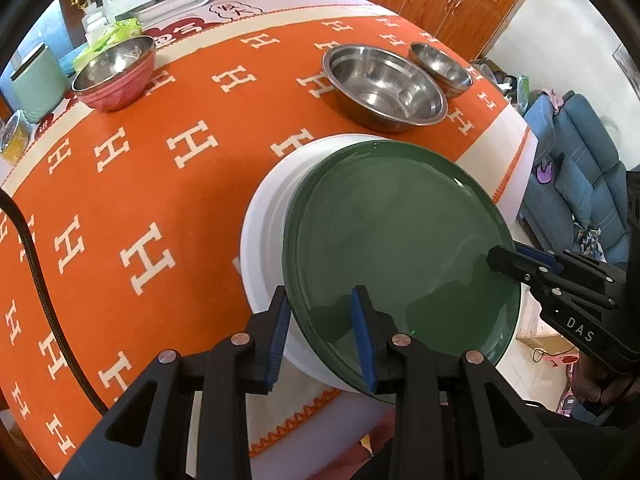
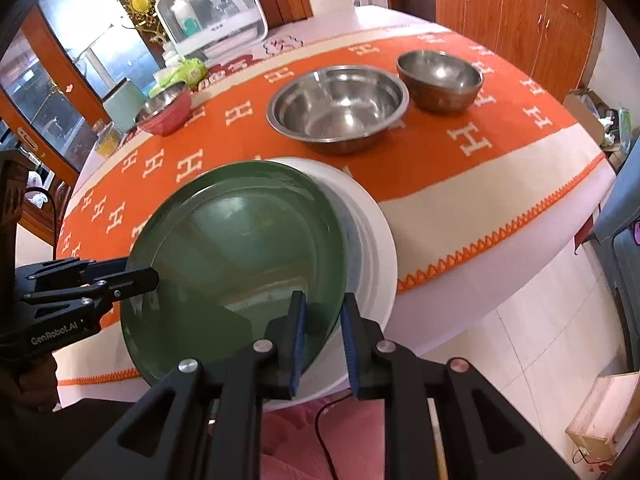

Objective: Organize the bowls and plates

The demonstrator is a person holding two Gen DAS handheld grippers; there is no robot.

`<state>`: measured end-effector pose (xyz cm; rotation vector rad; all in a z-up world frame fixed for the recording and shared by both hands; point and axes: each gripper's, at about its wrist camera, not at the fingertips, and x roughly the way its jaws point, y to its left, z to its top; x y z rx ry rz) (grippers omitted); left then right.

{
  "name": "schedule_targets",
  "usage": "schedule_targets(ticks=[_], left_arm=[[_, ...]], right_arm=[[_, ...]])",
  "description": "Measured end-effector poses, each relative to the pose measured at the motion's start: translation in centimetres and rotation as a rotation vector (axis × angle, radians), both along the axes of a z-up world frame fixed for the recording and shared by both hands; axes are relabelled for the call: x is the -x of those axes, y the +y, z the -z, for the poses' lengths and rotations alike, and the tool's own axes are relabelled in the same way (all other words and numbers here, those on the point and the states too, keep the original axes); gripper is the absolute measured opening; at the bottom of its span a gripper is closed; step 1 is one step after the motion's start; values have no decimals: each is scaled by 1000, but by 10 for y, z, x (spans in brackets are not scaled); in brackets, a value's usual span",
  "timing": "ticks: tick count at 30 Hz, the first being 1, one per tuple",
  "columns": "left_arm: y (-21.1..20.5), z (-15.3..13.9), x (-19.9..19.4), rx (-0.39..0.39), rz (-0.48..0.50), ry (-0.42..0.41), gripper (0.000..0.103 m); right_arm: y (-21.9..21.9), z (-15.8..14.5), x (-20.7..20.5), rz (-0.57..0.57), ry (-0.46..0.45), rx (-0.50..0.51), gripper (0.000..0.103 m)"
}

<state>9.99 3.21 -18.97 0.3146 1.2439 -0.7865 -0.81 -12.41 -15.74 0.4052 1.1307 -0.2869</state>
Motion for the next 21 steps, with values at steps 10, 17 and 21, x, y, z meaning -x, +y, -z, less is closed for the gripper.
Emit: schedule_targets(ticks=[10,17,21], left_arm=[[-14,12,-5,-54,-18,19,29],[-20,19,-7,-90,-19,23,30],[-21,23,-9,-104,-24,26,31]], right_arm=[[-9,16,-7,-50,56,-5,19],[-12,22,-10,-62,67,-16,20],[-10,24,-11,-67,71,-11,20]])
